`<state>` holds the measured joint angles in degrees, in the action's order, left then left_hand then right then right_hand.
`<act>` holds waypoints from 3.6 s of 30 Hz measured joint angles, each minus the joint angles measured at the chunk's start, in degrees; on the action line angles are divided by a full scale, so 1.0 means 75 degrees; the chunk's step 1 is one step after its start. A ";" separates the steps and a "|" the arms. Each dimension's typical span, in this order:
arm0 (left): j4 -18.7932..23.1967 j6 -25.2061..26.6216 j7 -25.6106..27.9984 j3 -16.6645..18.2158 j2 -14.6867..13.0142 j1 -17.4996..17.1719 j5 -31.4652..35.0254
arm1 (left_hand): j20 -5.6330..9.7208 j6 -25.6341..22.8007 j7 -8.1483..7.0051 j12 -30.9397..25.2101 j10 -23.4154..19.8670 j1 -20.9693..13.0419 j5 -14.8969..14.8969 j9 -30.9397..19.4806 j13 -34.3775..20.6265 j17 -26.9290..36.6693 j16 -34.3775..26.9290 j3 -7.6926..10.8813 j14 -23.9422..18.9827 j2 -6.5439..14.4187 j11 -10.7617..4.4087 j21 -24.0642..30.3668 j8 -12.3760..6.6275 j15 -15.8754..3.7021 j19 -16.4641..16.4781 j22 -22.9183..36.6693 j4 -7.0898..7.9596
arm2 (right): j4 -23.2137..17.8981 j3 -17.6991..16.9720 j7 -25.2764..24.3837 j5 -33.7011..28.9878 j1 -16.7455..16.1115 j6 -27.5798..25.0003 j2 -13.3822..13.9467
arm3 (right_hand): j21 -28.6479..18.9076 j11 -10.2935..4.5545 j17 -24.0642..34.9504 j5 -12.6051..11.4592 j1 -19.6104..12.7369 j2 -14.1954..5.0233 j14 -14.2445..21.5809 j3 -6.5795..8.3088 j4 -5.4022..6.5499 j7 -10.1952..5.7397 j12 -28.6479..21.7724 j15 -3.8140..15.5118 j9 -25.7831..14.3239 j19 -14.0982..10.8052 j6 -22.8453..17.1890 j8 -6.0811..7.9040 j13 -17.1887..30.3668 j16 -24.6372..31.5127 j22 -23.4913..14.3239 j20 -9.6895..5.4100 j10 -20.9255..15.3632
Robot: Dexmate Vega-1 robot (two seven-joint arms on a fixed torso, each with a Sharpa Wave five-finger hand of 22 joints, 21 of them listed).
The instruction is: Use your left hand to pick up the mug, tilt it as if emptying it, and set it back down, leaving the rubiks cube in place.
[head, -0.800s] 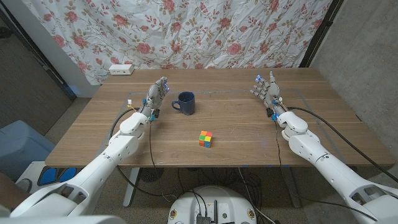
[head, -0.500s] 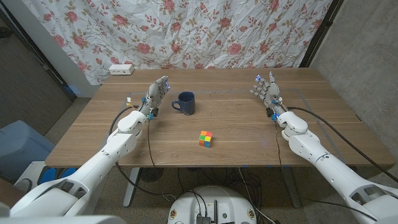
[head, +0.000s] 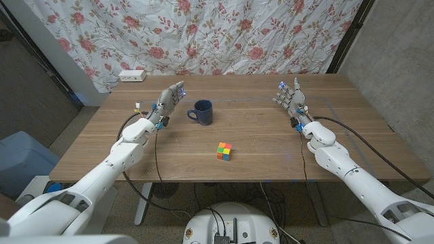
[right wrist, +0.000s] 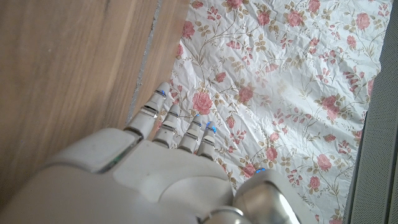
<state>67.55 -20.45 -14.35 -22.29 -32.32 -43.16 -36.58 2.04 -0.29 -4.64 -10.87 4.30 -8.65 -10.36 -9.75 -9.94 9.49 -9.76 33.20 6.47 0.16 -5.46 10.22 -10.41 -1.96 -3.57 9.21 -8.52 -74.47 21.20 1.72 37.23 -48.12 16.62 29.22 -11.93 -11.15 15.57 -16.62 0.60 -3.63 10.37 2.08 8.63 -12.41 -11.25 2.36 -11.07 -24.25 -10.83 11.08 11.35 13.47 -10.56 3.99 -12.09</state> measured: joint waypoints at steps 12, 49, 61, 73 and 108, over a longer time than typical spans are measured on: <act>-0.0529 -0.0255 -0.1013 -0.0161 -0.0215 0.0395 0.0113 | -0.0002 0.0359 0.0144 0.0038 0.0158 -0.0310 0.0000 0.0001 -0.0011 0.0000 0.0000 0.0053 0.0167 -0.0246 0.0018 -0.0037 0.0000 0.0001 -0.0248 -0.0001 -0.0239 | 0.0000 -0.0001 0.0002 0.0002 0.0000 0.0000 0.0000 | 0.0000 0.0000 -0.0001 0.0000 0.0000 0.0000 -0.0001 0.0000 0.0000 0.0000 0.0000 -0.0001 0.0001 0.0000 0.0000 0.0000 -0.0001 0.0000 0.0001 0.0000 0.0000; -0.2937 -0.1462 -0.4269 -0.0768 -0.0047 0.1929 0.0381 | -0.0423 0.1334 0.0028 0.0067 0.0754 -0.1565 -0.0095 -0.0036 -0.0047 -0.0002 0.0007 0.0647 0.0446 -0.0221 0.0348 -0.0064 0.0001 0.0180 -0.0831 -0.0002 -0.0277 | 0.0004 0.0000 0.0002 0.0002 0.0001 0.0003 -0.0003 | 0.0000 0.0000 -0.0002 0.0000 -0.0001 0.0000 -0.0002 0.0000 0.0000 0.0001 0.0000 -0.0002 0.0002 0.0001 0.0000 0.0000 -0.0001 0.0000 0.0002 0.0000 0.0001; -0.3873 -0.2317 -0.4721 -0.0982 0.0165 0.2393 0.0728 | -0.0423 0.1374 -0.0010 0.0023 0.0754 -0.1777 -0.0095 -0.0035 -0.0046 0.0004 -0.0022 0.0751 0.0446 -0.0291 0.0348 -0.0043 -0.0038 0.0180 -0.0831 -0.0003 -0.0298 | 0.0005 0.0000 0.0003 0.0002 0.0002 0.0003 -0.0002 | 0.0000 0.0000 -0.0002 0.0000 -0.0001 0.0000 -0.0002 0.0000 0.0000 0.0001 0.0000 -0.0001 0.0002 0.0001 0.0000 0.0000 -0.0002 0.0000 0.0002 0.0000 0.0001; -0.4215 -0.3041 -0.4507 -0.1048 0.0213 0.2443 0.1005 | -0.0422 0.1355 0.0410 -0.0112 0.0728 -0.2038 -0.0095 -0.0072 -0.0083 0.0035 -0.0059 0.0873 0.0456 -0.0351 0.0483 0.0000 -0.0086 0.0190 -0.0831 -0.0003 -0.0294 | 0.0004 0.0000 0.0001 0.0001 0.0002 0.0003 0.0001 | 0.0000 0.0000 -0.0003 0.0000 -0.0001 -0.0001 -0.0002 0.0000 -0.0001 0.0001 0.0000 -0.0001 0.0002 0.0001 0.0000 0.0000 -0.0002 0.0000 0.0003 0.0000 0.0001; -0.5073 -0.3482 -0.4081 -0.1430 0.0584 0.2526 0.1481 | -0.0449 0.1348 0.1029 -0.0260 0.0754 -0.2481 -0.0095 -0.0107 -0.0116 0.0033 -0.0148 0.1014 0.0446 -0.0513 0.0754 0.0000 -0.0262 0.0398 -0.0859 0.0015 -0.0309 | -0.0003 -0.0002 -0.0001 0.0000 -0.0001 -0.0003 0.0001 | 0.0000 0.0000 -0.0003 0.0000 -0.0001 -0.0001 -0.0002 0.0000 -0.0001 0.0001 0.0000 -0.0002 0.0002 0.0001 0.0000 -0.0001 -0.0002 0.0000 0.0003 0.0000 0.0001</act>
<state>29.50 -46.56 -44.95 -33.02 -27.94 -24.22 -25.47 -1.33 9.82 3.08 -12.82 9.95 -27.26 -11.07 -10.55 -10.81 9.74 -10.87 40.81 9.82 -3.68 0.20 10.22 -12.37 1.03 -10.01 9.32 -10.84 -74.50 21.19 1.71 37.23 -48.13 16.60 29.23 -11.93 -11.15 15.55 -16.62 0.59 -3.64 10.35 2.08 8.62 -12.40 -11.25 2.35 -11.05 -24.24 -10.83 11.07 11.33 13.46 -10.54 3.99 -12.08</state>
